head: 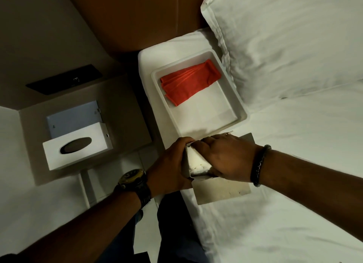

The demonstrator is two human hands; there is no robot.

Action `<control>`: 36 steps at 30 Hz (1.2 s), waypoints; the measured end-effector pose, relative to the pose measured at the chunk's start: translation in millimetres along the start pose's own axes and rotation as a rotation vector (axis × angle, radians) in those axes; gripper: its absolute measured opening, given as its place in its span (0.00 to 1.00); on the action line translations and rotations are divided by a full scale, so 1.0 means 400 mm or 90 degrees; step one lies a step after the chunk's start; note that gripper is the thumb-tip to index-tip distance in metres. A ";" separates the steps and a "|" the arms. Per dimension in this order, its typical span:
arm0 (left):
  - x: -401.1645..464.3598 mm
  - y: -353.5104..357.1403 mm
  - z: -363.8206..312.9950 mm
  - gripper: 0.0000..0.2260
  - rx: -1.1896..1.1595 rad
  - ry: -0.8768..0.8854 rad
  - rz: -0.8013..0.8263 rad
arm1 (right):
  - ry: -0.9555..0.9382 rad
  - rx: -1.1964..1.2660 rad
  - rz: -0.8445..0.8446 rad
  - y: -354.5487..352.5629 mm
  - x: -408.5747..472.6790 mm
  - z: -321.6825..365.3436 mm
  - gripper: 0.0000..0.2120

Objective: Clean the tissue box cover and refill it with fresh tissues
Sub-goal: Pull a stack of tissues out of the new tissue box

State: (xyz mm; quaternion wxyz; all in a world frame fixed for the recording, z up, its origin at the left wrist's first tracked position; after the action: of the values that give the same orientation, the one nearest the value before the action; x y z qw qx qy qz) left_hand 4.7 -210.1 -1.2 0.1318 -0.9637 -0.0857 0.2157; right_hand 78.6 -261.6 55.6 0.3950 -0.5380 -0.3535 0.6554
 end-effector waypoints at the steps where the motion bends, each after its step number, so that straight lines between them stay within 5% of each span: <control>1: 0.001 0.000 0.000 0.39 -0.001 0.001 0.000 | 0.003 -0.009 -0.008 0.000 0.003 -0.002 0.29; 11: 0.007 0.005 0.011 0.39 0.011 -0.001 0.005 | -0.011 0.100 0.030 -0.013 0.006 -0.023 0.33; 17: 0.008 0.019 0.015 0.38 0.018 -0.012 0.013 | -0.029 0.026 0.022 -0.001 0.006 0.005 0.36; 28: 0.008 0.005 0.020 0.37 -0.047 -0.016 0.009 | -0.009 0.013 -0.078 0.000 0.017 -0.025 0.28; 36: 0.011 0.006 0.030 0.39 -0.083 -0.050 0.036 | 0.053 0.194 -0.136 -0.104 -0.012 -0.092 0.24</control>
State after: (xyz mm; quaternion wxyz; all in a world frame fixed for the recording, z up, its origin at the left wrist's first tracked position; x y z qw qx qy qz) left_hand 3.6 -208.6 -14.1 0.0593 -0.9631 -0.0773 0.2507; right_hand 121.1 -246.2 88.2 0.5537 -0.4580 -0.2886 0.6328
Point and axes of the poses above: each hand's wrist, its own x-axis towards the middle knuckle, its own y-axis out of the palm, z = x × y, the point moved 8 cm from there along x, towards the middle knuckle, and after that the axes turned 1 degree about -x, right-handed, at the moved point
